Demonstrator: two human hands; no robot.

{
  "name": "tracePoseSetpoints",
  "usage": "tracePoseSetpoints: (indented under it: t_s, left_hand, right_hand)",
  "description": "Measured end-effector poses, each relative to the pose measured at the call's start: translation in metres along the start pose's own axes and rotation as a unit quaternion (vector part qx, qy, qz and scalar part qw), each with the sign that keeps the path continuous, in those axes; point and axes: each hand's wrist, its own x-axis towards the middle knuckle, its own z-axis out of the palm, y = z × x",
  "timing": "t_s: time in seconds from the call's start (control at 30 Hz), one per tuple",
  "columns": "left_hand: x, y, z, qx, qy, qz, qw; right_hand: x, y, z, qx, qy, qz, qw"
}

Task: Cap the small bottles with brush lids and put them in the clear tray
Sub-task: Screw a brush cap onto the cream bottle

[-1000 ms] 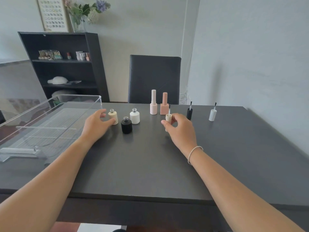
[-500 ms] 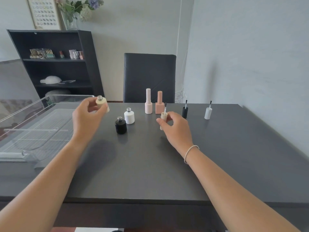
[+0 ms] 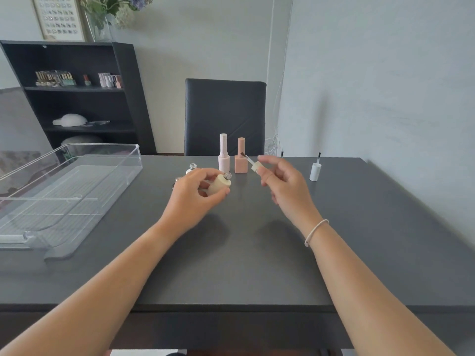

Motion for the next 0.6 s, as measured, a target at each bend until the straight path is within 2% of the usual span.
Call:
tracePoseSetpoints:
  t_s: [0.23, 0.6]
  left_hand:
    - [-0.0024, -0.0014, 0.0039, 0.025, -0.008, 0.031, 0.999]
    - [-0.0042, 0.0013, 0.0041, 0.031, -0.007, 0.054, 0.998]
  right_hand:
    - [0.0032, -0.0019, -0.0071, 0.098, 0.063, 0.031, 0.993]
    - [0.0013, -0.0029, -0.0009, 0.048, 0.037, 0.009, 0.998]
